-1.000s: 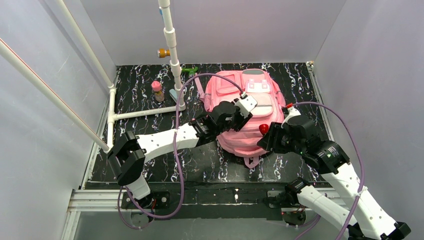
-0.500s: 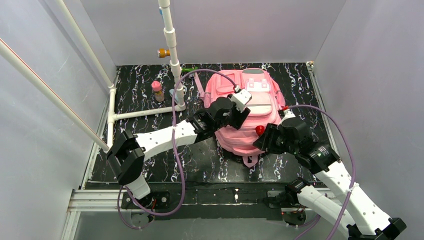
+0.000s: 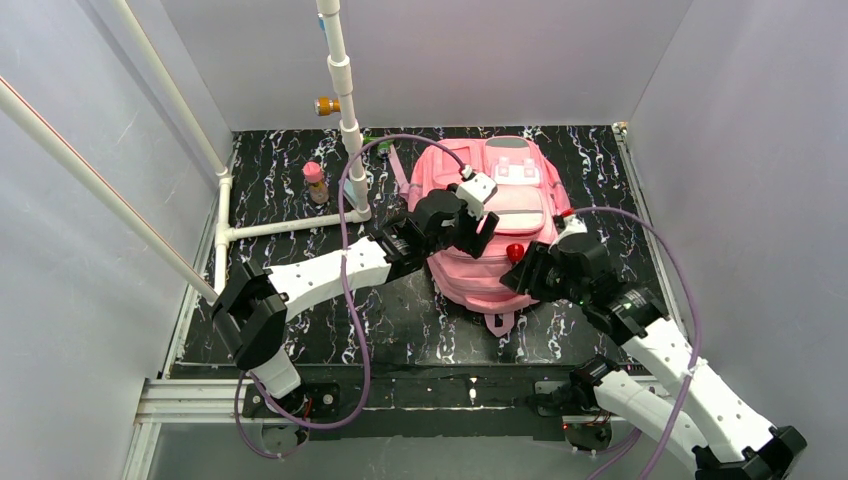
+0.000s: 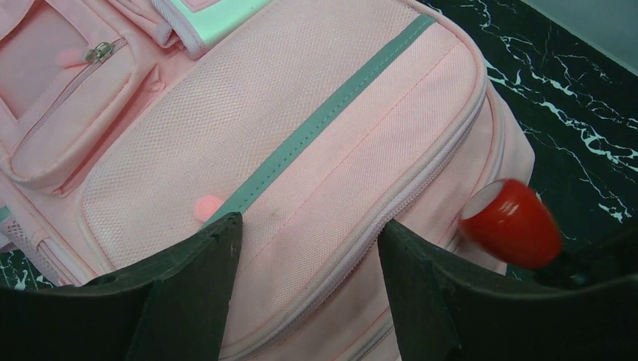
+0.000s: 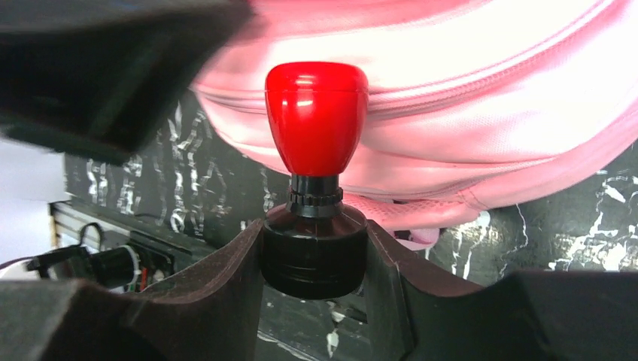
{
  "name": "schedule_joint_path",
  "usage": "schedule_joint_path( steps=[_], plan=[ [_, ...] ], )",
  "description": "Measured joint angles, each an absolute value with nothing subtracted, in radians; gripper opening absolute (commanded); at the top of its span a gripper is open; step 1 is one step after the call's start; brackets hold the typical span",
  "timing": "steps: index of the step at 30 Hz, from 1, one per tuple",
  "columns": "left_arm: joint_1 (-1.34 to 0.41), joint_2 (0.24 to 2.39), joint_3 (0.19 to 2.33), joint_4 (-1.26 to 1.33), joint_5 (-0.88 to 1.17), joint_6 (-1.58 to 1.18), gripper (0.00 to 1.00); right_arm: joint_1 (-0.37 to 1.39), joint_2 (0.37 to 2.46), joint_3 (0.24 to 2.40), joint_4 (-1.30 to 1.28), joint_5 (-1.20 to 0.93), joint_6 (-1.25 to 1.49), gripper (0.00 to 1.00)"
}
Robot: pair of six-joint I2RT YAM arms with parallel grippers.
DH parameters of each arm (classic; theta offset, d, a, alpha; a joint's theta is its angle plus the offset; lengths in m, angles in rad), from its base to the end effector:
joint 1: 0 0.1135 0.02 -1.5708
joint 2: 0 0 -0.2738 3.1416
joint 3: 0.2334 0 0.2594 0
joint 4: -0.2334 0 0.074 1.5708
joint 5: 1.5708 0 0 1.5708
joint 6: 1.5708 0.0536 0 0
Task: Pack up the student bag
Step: Place the stationery in the student bag.
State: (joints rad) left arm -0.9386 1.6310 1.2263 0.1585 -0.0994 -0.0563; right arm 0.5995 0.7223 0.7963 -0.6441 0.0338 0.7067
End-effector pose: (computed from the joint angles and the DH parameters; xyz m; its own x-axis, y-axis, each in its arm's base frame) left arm 0.2499 -0.3321 0.3116 -0.1858 0.1589 -0.9697 0.7366 0.6756 -0.0304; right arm 0.1407 0.0940 0.3042 -0.6898 0.3146 -0.6521 -0.1216 0.8375 0.5328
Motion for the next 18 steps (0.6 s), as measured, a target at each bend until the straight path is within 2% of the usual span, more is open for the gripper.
schedule_joint_path(
  steps=[5,13,18],
  plan=[
    [-0.935,1.630,1.232,0.162,-0.097,-0.065,0.67,0.600,0.733,0.675,-0.603,0.034,0.731,0.01],
    [-0.931,1.631,1.243,0.163,-0.096,-0.039,0.64,0.599,0.683,0.669,-0.601,0.043,0.749,0.01],
    [-0.958,1.646,1.244,0.171,-0.117,0.079,0.56,0.599,0.675,0.669,-0.601,0.045,0.757,0.01]
  ],
)
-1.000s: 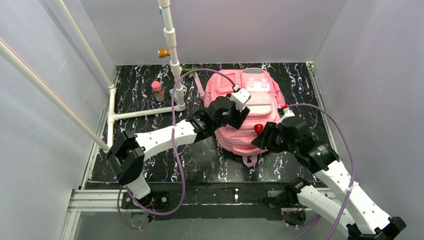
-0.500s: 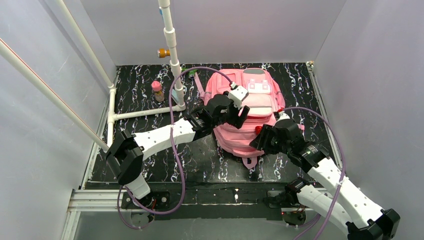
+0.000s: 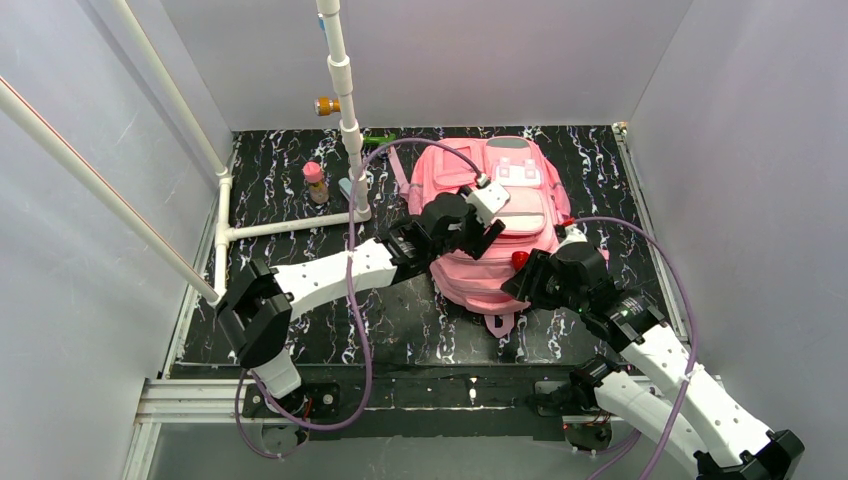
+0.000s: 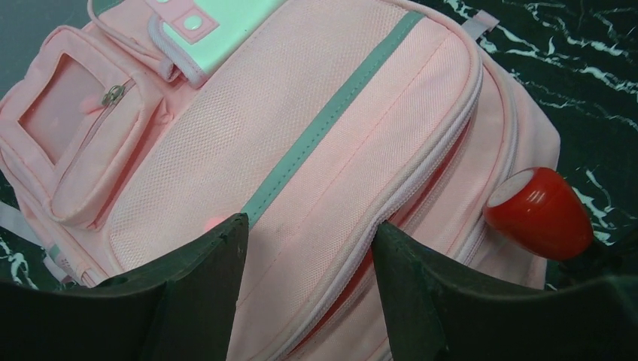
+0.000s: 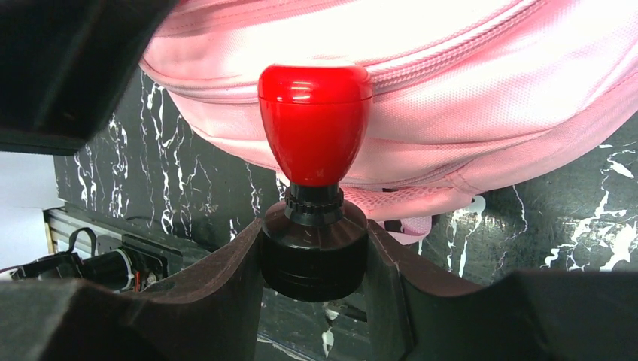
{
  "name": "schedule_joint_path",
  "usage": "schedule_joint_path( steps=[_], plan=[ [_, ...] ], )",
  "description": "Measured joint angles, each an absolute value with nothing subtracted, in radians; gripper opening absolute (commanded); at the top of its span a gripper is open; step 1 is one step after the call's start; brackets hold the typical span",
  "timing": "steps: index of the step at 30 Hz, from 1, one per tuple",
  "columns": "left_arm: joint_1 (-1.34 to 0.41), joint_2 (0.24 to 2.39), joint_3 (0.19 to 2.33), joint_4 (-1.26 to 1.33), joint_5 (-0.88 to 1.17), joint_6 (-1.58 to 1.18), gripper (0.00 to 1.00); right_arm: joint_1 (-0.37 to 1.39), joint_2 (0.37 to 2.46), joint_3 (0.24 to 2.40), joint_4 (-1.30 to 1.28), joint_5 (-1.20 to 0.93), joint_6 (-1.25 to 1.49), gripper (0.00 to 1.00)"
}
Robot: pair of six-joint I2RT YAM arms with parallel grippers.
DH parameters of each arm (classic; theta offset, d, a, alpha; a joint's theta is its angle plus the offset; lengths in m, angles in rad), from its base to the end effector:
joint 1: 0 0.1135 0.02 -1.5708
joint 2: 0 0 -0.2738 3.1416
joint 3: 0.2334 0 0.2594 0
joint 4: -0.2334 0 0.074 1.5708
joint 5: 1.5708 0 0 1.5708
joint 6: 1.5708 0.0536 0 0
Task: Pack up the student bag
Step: Place the stationery in the student bag.
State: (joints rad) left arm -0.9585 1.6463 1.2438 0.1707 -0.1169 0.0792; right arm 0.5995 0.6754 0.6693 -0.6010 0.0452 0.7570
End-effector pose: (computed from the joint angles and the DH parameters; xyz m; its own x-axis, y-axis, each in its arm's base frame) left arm 0.2466 -0.3403 0.3136 -0.0725 0.2399 -0.9681 0.7556 0.6468 0.1037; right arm 0.1366 0.0904 0.2704 -0.7084 0.3468 -0.6147 -0.0640 0.8358 0.5453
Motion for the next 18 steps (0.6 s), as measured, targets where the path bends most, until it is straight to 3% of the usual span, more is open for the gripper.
schedule_joint_path(
  steps=[2,5,18],
  plan=[
    [-0.977,1.660,1.246,0.171,-0.142,0.136,0.46,0.599,0.674,0.669,-0.601,0.046,0.758,0.01],
    [-1.008,1.692,1.259,0.170,-0.160,0.205,0.01,0.599,0.674,0.669,-0.601,0.044,0.764,0.01],
    [-1.008,1.660,1.263,0.178,-0.163,0.169,0.00,0.599,0.616,0.651,-0.489,-0.038,0.817,0.01]
  ],
)
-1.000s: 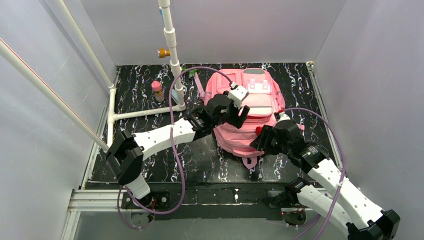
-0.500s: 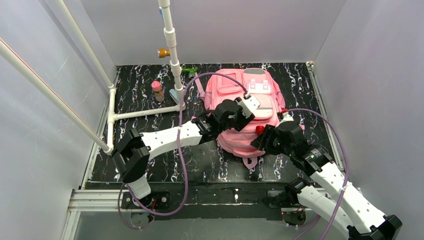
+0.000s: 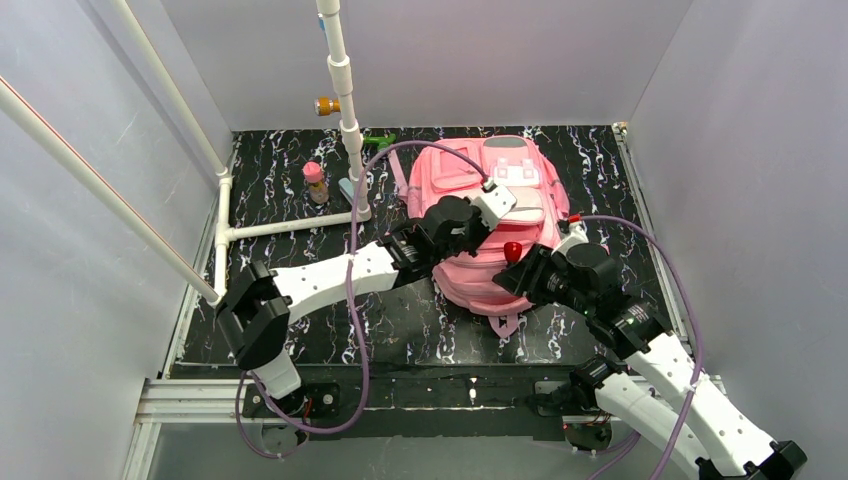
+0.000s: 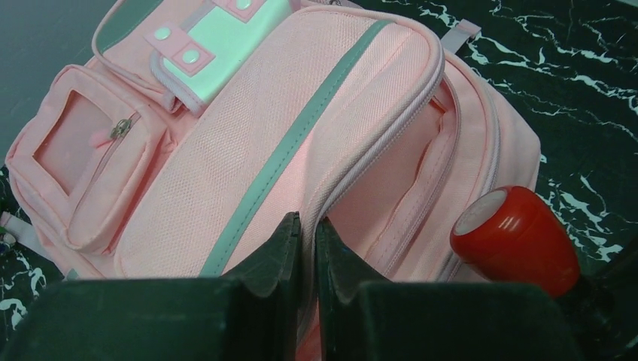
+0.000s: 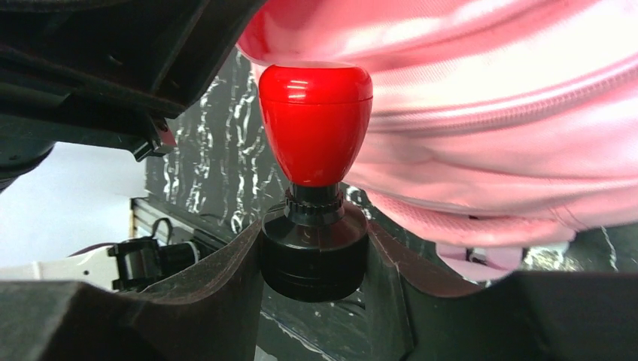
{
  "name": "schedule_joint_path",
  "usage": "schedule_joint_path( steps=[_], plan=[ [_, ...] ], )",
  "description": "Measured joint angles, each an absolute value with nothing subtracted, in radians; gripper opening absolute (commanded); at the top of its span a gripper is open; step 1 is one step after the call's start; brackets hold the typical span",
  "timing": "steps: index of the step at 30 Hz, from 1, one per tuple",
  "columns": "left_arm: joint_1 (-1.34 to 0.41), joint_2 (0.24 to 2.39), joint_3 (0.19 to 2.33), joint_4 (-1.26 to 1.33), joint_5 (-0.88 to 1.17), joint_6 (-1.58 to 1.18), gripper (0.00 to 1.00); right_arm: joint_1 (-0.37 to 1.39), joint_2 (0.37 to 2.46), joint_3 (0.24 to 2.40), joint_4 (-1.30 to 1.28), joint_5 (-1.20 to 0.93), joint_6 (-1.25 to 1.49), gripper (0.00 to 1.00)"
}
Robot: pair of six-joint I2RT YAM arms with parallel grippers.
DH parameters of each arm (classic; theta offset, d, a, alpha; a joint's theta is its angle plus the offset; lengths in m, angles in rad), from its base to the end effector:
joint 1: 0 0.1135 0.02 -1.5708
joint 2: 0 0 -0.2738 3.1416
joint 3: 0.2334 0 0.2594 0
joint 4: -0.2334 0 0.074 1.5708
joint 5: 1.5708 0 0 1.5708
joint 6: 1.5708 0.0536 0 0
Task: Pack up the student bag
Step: Place the stationery in the student bag.
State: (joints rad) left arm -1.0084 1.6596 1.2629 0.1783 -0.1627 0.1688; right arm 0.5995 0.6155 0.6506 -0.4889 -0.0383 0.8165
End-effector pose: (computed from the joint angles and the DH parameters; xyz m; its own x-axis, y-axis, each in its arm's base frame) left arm 0.2335 -0.3542 0.3166 0.0122 0.2916 -0.9565 0.7592 0.6198 0.1986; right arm 0.1319 0.0926 0.2845 -0.6794 0.4177 -0.6032 -0.1418 0.7319 0.6665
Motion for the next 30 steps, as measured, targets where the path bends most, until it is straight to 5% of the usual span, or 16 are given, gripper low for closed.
schedule_joint_path(
  steps=[12,14,19,23,30],
  plan=[
    [-0.997,1.539,1.168,0.233,-0.130,0.009,0.00,0.575,0.730,0.626,-0.266,-0.089,0.946,0.04],
    [-0.997,1.536,1.168,0.233,-0.127,-0.006,0.00,0.555,0.735,0.600,-0.202,-0.097,0.994,0.30],
    [-0.995,1.526,1.167,0.232,-0.115,-0.039,0.00,0.496,0.732,0.496,-0.019,-0.101,1.135,0.59],
    [-0.991,1.524,1.164,0.232,-0.103,-0.055,0.00,0.447,0.757,0.378,0.185,-0.146,1.268,0.95],
    [-0.982,1.521,1.153,0.240,-0.088,-0.073,0.00,0.426,0.765,0.405,0.252,-0.227,1.182,0.98]
  ],
)
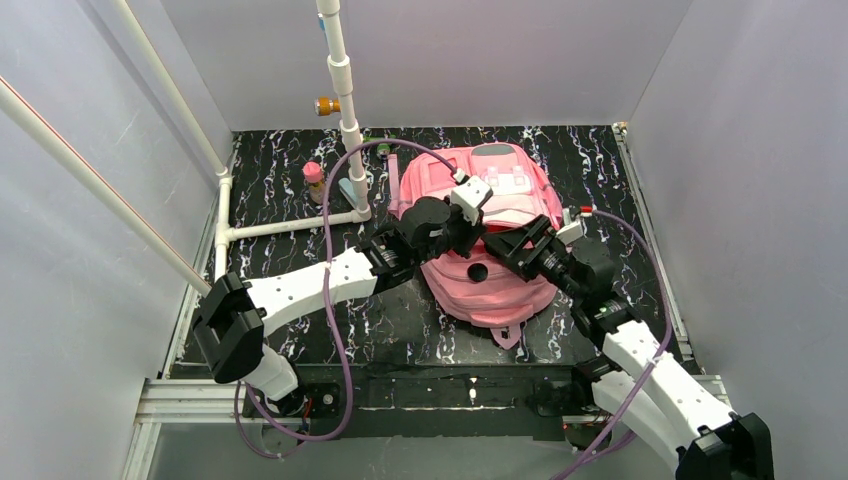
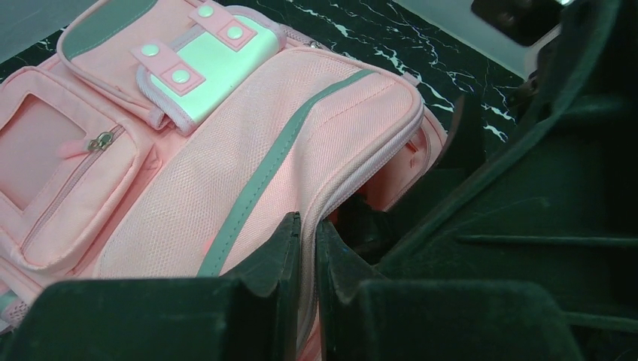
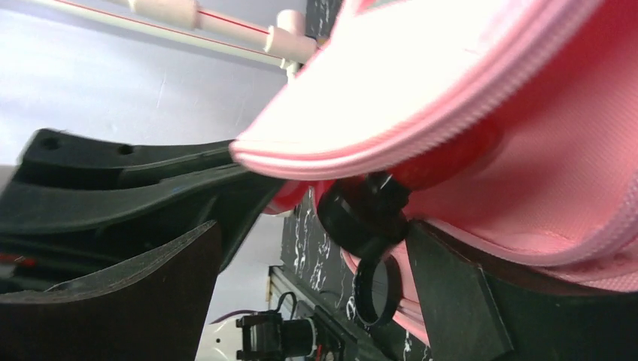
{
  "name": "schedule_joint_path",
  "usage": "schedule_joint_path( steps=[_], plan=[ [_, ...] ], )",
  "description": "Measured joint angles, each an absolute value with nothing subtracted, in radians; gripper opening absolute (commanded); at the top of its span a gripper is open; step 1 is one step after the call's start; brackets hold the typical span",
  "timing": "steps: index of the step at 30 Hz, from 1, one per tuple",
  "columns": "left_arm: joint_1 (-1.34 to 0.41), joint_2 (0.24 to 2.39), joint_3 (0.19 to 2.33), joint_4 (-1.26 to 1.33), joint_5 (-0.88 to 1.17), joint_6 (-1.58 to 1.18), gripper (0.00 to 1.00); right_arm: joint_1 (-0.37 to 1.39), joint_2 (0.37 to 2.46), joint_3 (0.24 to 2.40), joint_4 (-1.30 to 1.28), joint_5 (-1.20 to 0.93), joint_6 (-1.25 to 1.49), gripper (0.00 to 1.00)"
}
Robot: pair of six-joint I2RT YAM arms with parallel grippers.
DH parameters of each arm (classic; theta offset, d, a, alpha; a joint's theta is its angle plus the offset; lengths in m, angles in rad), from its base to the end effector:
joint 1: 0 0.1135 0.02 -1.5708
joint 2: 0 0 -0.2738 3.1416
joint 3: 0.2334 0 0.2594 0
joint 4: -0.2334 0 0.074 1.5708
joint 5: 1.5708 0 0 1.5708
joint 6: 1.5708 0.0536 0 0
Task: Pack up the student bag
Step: Place the stationery in the student bag.
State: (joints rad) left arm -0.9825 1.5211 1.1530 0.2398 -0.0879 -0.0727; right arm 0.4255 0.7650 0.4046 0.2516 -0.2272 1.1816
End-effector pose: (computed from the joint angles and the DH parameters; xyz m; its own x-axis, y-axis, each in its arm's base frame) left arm 0.2202 -0.3217 0.3358 -0.1275 0.0607 -0.9900 0.7731 0.6313 -0.0608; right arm 0.1820 0.0957 0.2566 -0.5983 0.7185 -0.3546 -0.1385 0.3431 0.9290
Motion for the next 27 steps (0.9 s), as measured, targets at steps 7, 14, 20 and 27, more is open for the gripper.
schedule_joint_path(
  steps=[7,14,20,27],
  plan=[
    [-0.972,1.513,1.153,0.242,-0.077,-0.094,0.00,0.409,0.748,0.503,0.197,-0.219,1.044,0.79],
    [-0.968,1.513,1.152,0.240,-0.077,-0.102,0.00,0.405,0.889,0.542,0.147,-0.242,0.975,0.69],
    [-0.967,1.510,1.152,0.243,-0.070,-0.102,0.00,0.405,0.850,0.732,-0.152,-0.235,0.768,0.75],
    [-0.965,1.510,1.152,0.243,-0.063,-0.107,0.00,0.434,0.849,0.839,-0.419,-0.263,0.625,0.72]
  ],
)
